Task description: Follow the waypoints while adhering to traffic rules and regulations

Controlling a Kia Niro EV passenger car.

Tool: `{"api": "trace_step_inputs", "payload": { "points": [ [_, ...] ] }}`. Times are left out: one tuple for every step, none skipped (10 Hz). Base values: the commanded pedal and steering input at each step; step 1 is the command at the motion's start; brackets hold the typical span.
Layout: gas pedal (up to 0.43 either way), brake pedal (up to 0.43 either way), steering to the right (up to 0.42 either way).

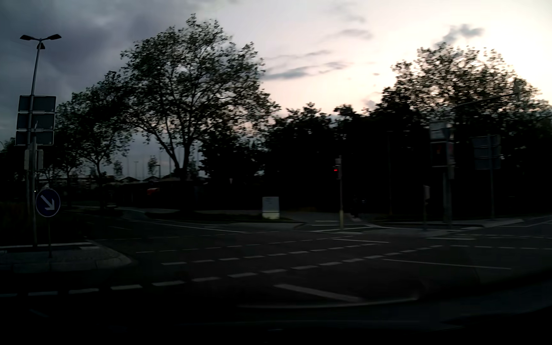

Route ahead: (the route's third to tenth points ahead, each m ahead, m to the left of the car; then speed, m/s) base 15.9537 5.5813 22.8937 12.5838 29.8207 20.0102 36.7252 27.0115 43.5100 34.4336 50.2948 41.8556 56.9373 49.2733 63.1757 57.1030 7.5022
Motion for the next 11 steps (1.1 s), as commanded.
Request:
{"api": "trace_step_inputs", "payload": {
  "points": [
    [0.138,0.0,-0.179],
    [0.138,0.0,-0.177],
    [0.138,0.0,-0.17],
    [0.138,0.0,-0.162],
    [0.138,0.0,-0.157],
    [0.138,0.0,-0.153],
    [0.138,0.0,-0.152],
    [0.138,0.0,-0.151],
    [0.138,0.0,-0.15],
    [0.138,0.0,-0.149],
    [0.138,0.0,-0.146]
  ]
}}
